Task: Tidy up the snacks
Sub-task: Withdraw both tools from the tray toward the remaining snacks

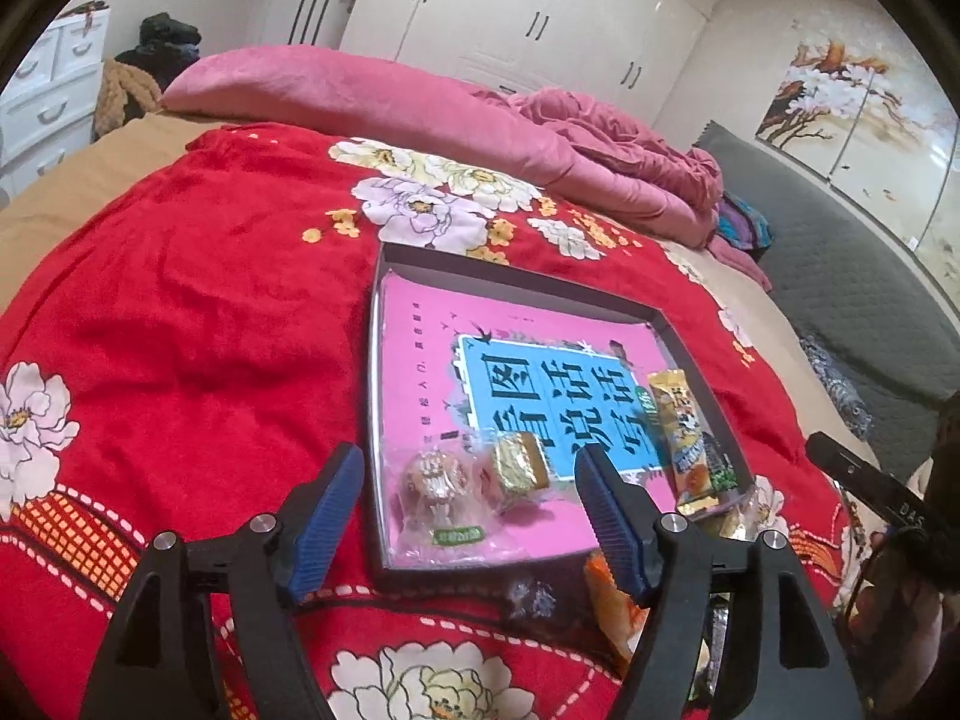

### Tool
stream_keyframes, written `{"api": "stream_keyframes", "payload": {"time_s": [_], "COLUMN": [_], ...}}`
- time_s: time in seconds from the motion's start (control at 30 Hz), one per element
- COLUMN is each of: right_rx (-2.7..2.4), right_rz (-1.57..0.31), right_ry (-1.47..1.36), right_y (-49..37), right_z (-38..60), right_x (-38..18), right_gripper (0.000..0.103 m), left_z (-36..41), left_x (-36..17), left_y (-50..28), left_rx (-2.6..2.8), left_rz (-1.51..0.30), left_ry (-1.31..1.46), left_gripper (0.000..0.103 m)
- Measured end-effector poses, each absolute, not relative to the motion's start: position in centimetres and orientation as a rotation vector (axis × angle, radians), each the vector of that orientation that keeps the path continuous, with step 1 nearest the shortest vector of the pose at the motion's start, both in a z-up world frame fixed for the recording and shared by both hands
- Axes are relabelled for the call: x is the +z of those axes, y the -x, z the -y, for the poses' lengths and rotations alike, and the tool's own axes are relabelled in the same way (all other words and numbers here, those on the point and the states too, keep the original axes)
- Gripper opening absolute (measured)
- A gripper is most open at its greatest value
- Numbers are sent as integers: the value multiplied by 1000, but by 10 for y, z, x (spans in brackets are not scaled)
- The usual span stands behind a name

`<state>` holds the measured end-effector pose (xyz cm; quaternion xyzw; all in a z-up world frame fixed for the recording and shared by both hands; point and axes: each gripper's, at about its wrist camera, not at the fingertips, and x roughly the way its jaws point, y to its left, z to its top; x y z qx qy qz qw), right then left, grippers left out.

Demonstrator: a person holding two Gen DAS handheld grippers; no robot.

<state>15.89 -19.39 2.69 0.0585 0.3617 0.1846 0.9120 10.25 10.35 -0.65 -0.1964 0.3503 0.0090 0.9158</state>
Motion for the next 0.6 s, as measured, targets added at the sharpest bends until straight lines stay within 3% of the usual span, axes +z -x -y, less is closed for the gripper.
{"api": "stream_keyframes", "payload": {"time_s": [0.6], "right_rx": [408], "right_rz": [-751], "right_ry": [-113], "right_y": [-141], "right_z": [194], "right_x": [30], "right_gripper": [65], "left_z": [-80], "left_x": [1], "left_y": [-85], "left_rx": [-38], "left_rz": [-739], "left_ry": [379], "left_gripper": [75]}}
